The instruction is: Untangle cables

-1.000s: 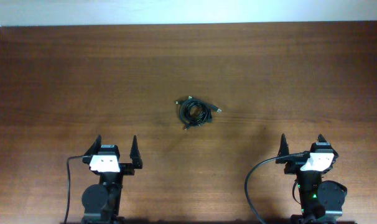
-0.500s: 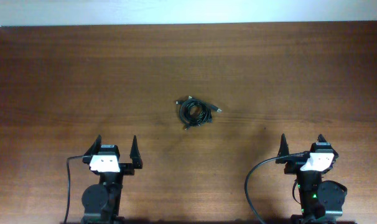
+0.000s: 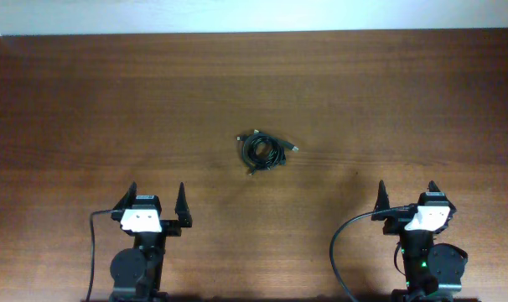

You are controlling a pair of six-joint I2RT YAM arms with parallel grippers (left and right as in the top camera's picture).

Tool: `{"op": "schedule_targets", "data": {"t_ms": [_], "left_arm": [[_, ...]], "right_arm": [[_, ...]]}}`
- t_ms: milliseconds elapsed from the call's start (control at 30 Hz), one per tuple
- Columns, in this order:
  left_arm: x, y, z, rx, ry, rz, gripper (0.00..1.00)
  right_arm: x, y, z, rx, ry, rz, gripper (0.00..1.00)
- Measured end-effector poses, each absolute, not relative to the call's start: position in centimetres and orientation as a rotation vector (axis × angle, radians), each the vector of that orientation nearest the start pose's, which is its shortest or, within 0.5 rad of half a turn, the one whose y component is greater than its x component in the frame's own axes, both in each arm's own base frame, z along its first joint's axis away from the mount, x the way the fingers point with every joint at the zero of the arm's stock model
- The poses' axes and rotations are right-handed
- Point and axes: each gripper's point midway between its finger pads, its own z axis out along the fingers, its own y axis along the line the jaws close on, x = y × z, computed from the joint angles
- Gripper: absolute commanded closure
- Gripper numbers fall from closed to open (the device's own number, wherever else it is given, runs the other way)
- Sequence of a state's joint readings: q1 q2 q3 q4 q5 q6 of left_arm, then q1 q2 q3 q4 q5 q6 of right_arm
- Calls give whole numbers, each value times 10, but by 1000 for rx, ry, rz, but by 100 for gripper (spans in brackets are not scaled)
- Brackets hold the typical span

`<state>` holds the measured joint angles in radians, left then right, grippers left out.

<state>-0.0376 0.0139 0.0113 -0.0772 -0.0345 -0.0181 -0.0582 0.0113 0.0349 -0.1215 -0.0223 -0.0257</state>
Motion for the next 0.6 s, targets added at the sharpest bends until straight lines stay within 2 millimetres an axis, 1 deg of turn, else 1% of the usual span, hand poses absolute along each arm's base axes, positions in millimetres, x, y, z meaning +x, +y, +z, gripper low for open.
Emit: {"op": "schedule_targets", "data": {"t_ms": [67, 100, 133, 167, 233, 267, 300, 333, 367, 400, 433, 467, 500, 533, 600], "left_arm": [[246, -4, 159, -11, 1642, -18, 1], [247, -6, 164, -20, 1622, -49, 1], [247, -14, 174, -15, 1581, -113, 1], [245, -28, 189, 4, 1525, -229, 1], [242, -43, 193, 36, 1511, -345, 1], [241, -45, 195, 35, 1503, -367, 1], [233, -50, 237, 78, 1333, -386, 1], [219, -51, 275, 109, 1166, -391, 1], [206, -49, 303, 111, 1059, -380, 1], [199, -45, 321, 98, 1017, -371, 1], [197, -43, 332, 85, 1019, -363, 1], [200, -42, 340, 75, 1084, -352, 1], [205, -41, 351, 70, 1204, -335, 1], [208, -42, 349, 70, 1317, -326, 1], [211, -46, 363, 118, 1556, -297, 1]], "right_arm": [[244, -10, 158, 10, 1669, -45, 2], [244, -10, 158, 10, 1669, -45, 2], [244, -10, 158, 9, 1668, -46, 2], [244, -10, 158, 10, 1669, -45, 2], [244, -10, 158, 10, 1669, -45, 2], [244, -10, 158, 10, 1669, -45, 2], [244, -10, 158, 10, 1670, -45, 2], [244, -10, 158, 10, 1668, -45, 2], [244, -10, 158, 10, 1669, -45, 2], [244, -10, 158, 10, 1669, -45, 2], [244, -10, 158, 10, 1669, -45, 1], [244, -10, 158, 9, 1668, -46, 2], [244, -10, 158, 10, 1670, -45, 2], [244, -10, 158, 10, 1670, -45, 2], [244, -10, 158, 10, 1668, -45, 2]]}}
